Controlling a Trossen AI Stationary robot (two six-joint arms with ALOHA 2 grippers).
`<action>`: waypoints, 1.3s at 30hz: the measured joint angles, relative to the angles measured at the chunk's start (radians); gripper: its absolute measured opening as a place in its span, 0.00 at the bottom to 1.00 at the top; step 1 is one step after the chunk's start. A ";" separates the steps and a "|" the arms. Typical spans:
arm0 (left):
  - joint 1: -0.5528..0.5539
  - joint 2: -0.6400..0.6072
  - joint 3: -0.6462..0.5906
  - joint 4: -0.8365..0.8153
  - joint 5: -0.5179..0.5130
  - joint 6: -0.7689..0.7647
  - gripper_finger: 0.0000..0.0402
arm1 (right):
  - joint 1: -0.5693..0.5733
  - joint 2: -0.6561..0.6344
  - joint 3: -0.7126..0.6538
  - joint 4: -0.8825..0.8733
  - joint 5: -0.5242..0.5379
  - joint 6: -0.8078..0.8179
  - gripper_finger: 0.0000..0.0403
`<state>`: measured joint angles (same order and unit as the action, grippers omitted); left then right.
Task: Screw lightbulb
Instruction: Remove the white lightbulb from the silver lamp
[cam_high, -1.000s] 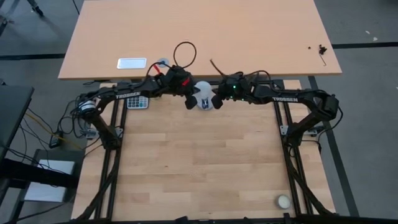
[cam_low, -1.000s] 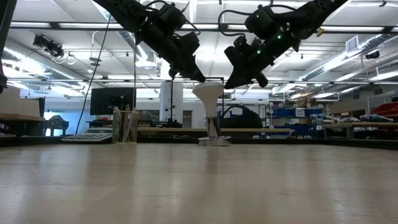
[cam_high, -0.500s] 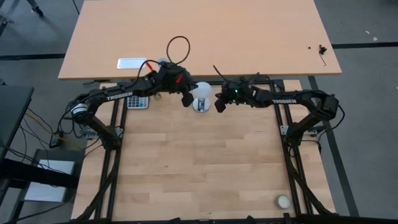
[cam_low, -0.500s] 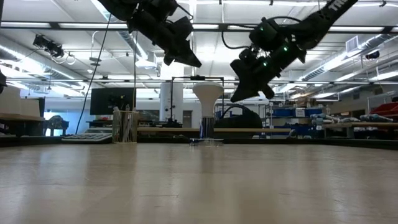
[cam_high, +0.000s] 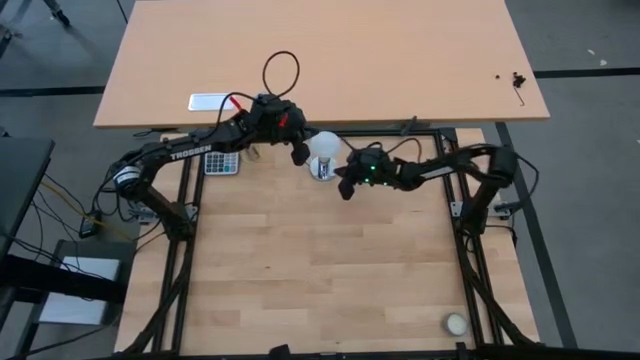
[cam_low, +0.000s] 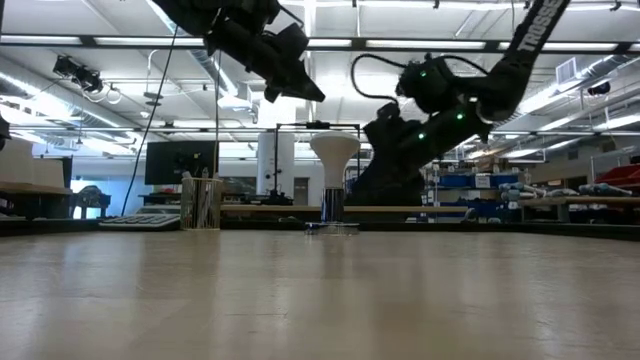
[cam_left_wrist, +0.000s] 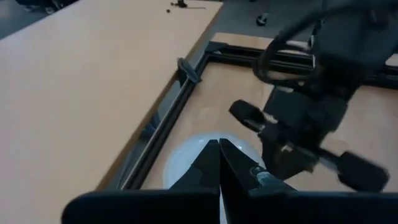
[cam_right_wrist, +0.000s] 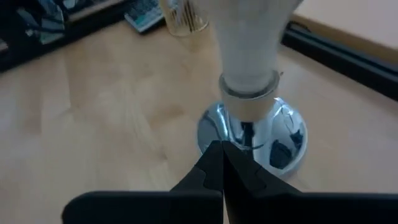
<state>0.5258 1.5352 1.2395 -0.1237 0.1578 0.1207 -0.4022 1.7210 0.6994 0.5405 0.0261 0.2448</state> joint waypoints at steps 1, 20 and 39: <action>0.006 0.000 -0.001 -0.003 0.008 -0.001 0.00 | 0.001 0.026 0.019 -0.002 0.000 -0.005 0.01; 0.075 -0.046 -0.001 -0.008 0.065 0.005 0.00 | 0.041 0.252 0.160 -0.035 0.043 0.014 0.01; 0.059 -0.092 -0.001 -0.126 0.114 0.010 0.00 | 0.249 0.059 0.151 -0.095 0.003 0.066 0.02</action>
<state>0.5844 1.4433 1.2388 -0.2493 0.2714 0.1302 -0.1527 1.7796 0.8507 0.4452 0.0291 0.3113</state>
